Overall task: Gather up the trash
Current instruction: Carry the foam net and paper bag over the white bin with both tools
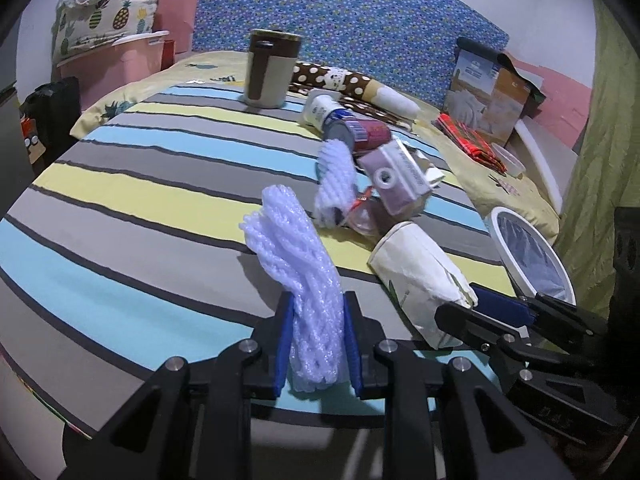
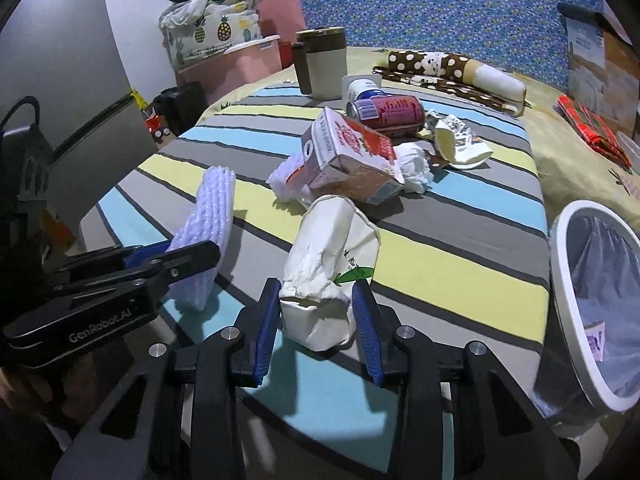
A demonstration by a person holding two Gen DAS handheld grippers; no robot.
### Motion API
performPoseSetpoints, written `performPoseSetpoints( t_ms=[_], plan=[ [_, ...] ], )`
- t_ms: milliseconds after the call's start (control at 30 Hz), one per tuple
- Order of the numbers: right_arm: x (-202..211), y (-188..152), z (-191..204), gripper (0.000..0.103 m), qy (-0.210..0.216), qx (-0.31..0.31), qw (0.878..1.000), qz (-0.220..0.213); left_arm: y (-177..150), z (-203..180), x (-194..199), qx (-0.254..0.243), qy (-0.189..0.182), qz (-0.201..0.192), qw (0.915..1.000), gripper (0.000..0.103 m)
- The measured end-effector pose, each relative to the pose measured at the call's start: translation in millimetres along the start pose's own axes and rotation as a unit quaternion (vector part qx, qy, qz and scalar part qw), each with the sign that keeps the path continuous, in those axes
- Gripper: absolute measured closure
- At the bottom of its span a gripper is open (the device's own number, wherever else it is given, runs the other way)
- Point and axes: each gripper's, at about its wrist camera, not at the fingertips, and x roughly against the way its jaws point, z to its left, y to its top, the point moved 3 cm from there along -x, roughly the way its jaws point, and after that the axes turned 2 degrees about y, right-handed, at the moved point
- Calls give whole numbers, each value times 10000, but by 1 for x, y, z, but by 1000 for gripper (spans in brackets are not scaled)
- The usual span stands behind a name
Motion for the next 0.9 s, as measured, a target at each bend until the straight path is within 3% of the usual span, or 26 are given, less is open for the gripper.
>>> performPoseSetpoints(
  t_ms=[400,900],
  plan=[
    [36,-9,-17,65,2,-236,9991,-352,-5,-44,13,-387,-305,-22,9988,78],
    [80,-17,-83,65,-681,-917,9895,-884,8,-116,10,-986,-946,-18,9906,78]
  ],
)
